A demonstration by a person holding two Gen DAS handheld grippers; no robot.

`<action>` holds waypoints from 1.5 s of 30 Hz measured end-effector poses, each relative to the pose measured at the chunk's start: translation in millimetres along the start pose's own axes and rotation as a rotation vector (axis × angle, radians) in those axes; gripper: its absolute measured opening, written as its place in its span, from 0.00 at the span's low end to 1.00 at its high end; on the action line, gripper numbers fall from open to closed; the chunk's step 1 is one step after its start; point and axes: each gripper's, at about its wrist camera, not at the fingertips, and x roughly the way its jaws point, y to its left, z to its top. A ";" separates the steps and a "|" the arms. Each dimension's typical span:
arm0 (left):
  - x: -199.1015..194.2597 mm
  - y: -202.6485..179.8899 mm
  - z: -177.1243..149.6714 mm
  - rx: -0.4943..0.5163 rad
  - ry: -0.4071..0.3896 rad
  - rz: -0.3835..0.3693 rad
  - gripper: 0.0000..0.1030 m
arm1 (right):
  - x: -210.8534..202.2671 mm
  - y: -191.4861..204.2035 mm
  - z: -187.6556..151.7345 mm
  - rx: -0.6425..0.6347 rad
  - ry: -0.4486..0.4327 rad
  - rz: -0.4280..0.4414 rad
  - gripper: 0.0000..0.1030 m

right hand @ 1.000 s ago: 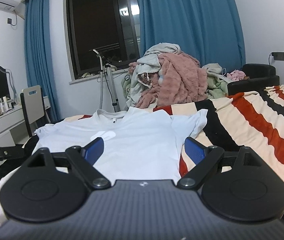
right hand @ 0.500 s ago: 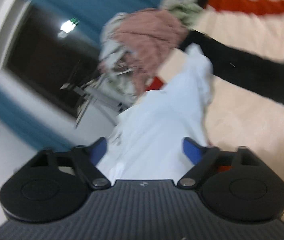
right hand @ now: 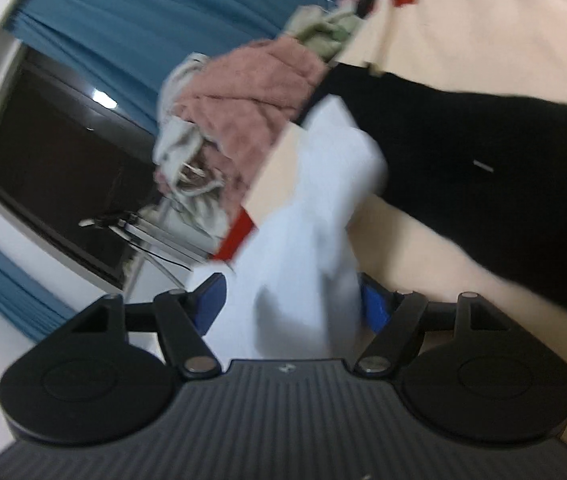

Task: Fold clothes

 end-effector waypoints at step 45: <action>-0.1 143.0 22.2 -0.316 -0.016 0.362 1.00 | 60.7 336.3 -244.2 -1.019 0.152 -0.072 0.85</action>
